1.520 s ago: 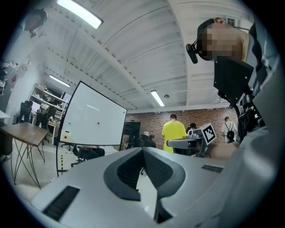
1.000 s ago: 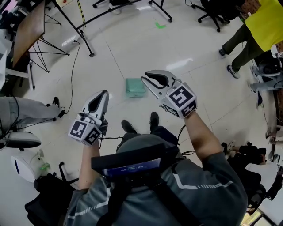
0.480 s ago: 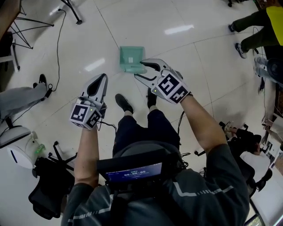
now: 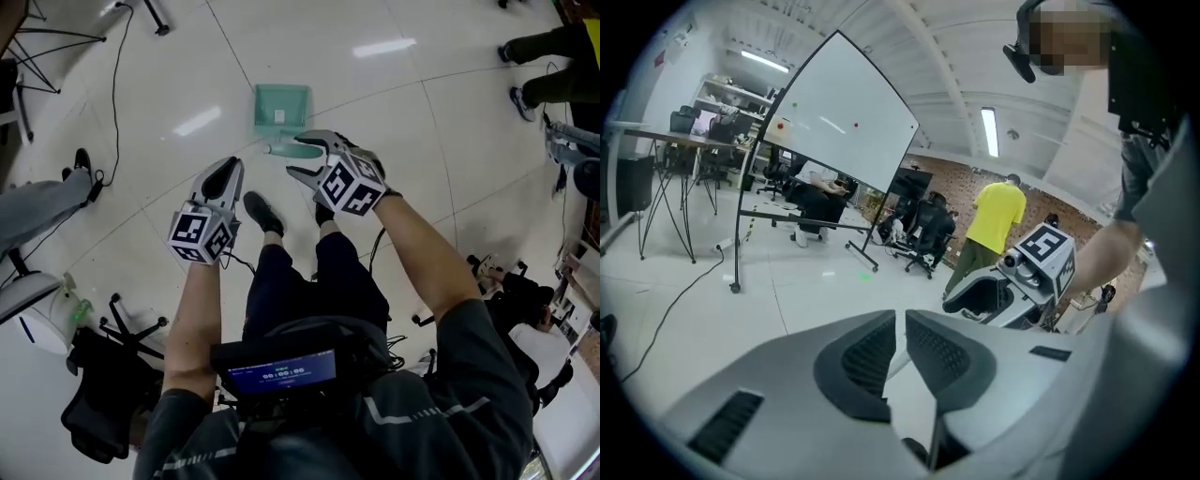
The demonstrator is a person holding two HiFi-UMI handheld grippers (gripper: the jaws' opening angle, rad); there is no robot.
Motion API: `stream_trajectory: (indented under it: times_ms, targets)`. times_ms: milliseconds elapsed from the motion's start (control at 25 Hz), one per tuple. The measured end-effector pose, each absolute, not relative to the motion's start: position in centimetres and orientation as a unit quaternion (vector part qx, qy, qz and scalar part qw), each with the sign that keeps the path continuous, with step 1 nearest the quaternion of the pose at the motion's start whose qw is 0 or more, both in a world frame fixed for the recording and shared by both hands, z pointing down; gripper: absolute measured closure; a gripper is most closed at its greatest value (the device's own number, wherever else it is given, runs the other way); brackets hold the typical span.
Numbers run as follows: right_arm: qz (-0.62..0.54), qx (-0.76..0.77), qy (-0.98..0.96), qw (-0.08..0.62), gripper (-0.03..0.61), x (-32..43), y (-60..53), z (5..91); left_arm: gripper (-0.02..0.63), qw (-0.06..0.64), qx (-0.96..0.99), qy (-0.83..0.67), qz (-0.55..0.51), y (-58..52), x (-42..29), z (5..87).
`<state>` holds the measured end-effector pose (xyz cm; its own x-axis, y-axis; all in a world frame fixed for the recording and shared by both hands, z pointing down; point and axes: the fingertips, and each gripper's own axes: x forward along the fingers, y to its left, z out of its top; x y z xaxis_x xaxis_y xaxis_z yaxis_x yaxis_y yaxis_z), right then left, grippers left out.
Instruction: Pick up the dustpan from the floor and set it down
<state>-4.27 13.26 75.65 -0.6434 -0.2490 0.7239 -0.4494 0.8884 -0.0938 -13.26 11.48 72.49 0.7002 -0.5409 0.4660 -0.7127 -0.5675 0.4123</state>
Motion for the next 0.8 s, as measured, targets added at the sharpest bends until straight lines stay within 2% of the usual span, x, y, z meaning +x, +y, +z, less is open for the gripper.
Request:
stream_trajectory:
  times_ms: [320, 400, 480, 800]
  targets:
    - [0.115, 0.191, -0.888, 0.402, 0.313, -5.3, 13.0, 80.2, 0.549, 0.300, 0.866, -0.362, 0.169, 13.1, -14.5, 75.7]
    - [0.106, 0.195, -0.888, 0.403, 0.343, -5.8, 12.6, 80.5, 0.549, 0.302, 0.865, -0.365, 0.168, 13.3, -15.1, 75.9]
    - [0.091, 0.194, -0.885, 0.413, 0.412, -5.8, 12.5, 80.7, 0.549, 0.301, 0.868, -0.358, 0.163, 13.7, -14.9, 75.4]
    - [0.079, 0.206, -0.890, 0.400, 0.428, -5.7, 11.2, 79.3, 0.559, 0.284, 0.879, -0.364, 0.117, 11.7, -15.1, 70.5]
